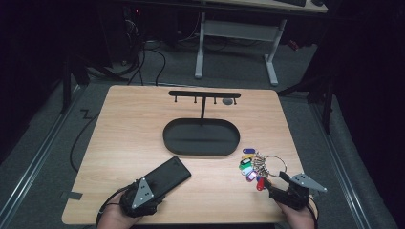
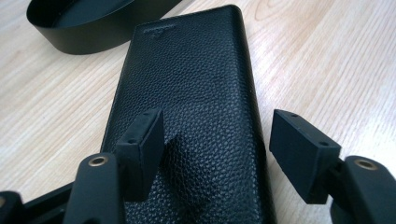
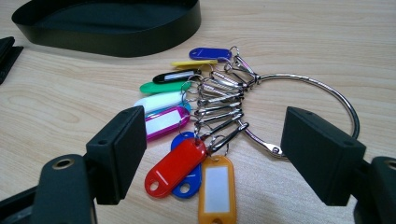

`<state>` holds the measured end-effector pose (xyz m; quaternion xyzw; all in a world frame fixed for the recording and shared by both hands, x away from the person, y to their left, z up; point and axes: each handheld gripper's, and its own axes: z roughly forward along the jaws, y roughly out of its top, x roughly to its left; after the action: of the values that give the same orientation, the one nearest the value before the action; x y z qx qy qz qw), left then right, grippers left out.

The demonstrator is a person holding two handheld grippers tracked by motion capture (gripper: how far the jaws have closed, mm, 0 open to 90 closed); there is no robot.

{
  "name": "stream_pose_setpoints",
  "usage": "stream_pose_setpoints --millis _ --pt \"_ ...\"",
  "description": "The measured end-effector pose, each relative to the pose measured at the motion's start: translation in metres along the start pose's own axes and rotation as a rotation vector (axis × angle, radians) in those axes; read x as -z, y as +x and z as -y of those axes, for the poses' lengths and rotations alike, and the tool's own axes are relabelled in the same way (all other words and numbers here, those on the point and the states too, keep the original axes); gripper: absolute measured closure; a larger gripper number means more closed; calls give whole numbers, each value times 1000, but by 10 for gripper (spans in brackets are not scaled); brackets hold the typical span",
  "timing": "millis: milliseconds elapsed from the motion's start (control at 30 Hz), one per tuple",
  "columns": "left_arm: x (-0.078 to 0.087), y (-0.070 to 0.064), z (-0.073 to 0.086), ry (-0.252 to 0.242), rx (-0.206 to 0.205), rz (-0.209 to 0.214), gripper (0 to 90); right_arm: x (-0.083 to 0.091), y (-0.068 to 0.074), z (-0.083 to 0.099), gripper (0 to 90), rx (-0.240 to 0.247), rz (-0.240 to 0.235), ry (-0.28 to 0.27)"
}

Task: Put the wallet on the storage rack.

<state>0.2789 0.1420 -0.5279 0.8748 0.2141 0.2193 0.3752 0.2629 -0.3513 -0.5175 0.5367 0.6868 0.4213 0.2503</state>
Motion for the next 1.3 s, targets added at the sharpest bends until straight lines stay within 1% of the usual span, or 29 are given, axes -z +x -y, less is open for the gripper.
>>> stream_pose_setpoints --millis 33,67,133,167,200,267,400,533,633,700,767,833,933,1000,1067,1133,1300 --pt "0 -2 0 8 -30 -13 355 0 0 0 227 0 0 0" --pt "-1 -4 0 8 -54 -28 355 0 0 0 227 -1 0 0" --pt "-2 -8 0 25 -100 -46 355 0 0 0 227 -6 -2 0" --pt "-2 -9 0 20 -111 -50 377 0 0 0 227 -9 -4 1" --pt "-1 -10 0 22 -116 -52 377 0 0 0 227 -9 -4 1" --pt "-1 -11 1 23 -135 -64 425 -1 0 0 228 -9 -4 3" --pt "-1 -11 3 8 -141 -64 447 -1 -1 1 228 -14 -6 4" --pt "0 -14 3 8 -182 -72 510 -1 -1 1 229 -15 -8 2" --pt "1 -15 2 10 -179 -73 555 -1 -1 1 230 -18 -11 2" --pt "1 -14 2 7 -165 -67 568 -1 -2 1 230 -20 -12 2" --pt "2 -14 2 4 -168 -67 605 -1 -2 1 230 -21 -14 1" --pt "2 -13 2 6 -163 -64 620 -1 -2 1 231 -21 -14 1" --pt "3 -13 1 10 -170 -77 670 -1 -2 1 231 -26 -15 0" --pt "3 -14 0 7 -167 -79 677 -1 -2 1 231 -29 -17 0" --pt "3 -14 0 9 -172 -83 708 -1 -3 1 231 -29 -18 -1" --pt "4 -14 -1 9 -174 -85 713 0 -3 1 231 -35 -17 -2" --pt "5 -14 -2 -1 -170 -86 728 0 -3 1 231 -31 -17 -3"
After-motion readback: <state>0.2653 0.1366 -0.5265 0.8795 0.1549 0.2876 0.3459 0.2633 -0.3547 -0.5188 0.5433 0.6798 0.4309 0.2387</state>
